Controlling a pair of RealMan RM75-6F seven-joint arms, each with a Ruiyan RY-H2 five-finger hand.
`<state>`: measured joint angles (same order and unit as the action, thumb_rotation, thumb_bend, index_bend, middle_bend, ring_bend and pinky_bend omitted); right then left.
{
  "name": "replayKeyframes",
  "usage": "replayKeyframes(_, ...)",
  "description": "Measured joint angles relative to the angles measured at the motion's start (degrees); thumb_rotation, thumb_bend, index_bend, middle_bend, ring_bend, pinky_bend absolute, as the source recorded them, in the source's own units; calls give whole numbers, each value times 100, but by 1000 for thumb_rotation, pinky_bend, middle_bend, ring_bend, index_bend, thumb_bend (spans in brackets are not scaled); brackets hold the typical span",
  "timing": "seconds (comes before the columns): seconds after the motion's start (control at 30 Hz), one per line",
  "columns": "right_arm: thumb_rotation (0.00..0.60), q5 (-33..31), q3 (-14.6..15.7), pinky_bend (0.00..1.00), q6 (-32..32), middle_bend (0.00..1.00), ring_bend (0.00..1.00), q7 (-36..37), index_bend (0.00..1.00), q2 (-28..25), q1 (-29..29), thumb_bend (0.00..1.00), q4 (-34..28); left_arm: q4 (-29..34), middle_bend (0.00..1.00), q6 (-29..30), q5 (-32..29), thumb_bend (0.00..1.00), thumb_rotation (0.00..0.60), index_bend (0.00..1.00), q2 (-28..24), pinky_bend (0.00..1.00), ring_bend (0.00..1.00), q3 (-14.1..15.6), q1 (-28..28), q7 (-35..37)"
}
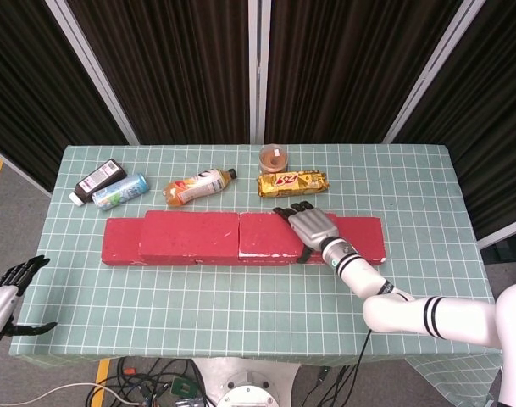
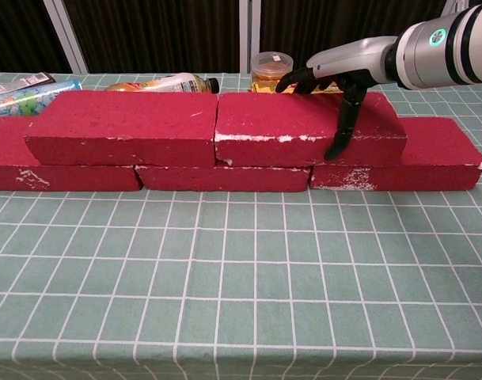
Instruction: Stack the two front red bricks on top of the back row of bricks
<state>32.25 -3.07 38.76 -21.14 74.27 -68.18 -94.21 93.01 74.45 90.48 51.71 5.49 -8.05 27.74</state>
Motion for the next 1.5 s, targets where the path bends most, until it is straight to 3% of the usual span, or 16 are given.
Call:
replayKeyframes(0.57,600,414,-86,0,269,0,0,193,0,-392,209,0,-561,36,0,-3,9,30,600,0,-31,0,0,9,2,-30)
replayKeyframes(0.97,600,1136,-180,0,950,0,0,483,0,-1483,888,0,-1330,115,0,-73,-1,30,600,0,-9,0,0,5,-36,-143)
replayKeyframes(1.27,600,716,-78,0,1051,0,0,459,0,-1634,1213,52,-604,186,0,-23,-12,30,600,0,-2,0,0,-48,-58,-264)
replayKeyframes(1.5,600,592,-64,0,629,0,0,642,0,-1137,1362,67,218,209,0,87,-12,30,600,0,31,0,0,-94,-35,-421)
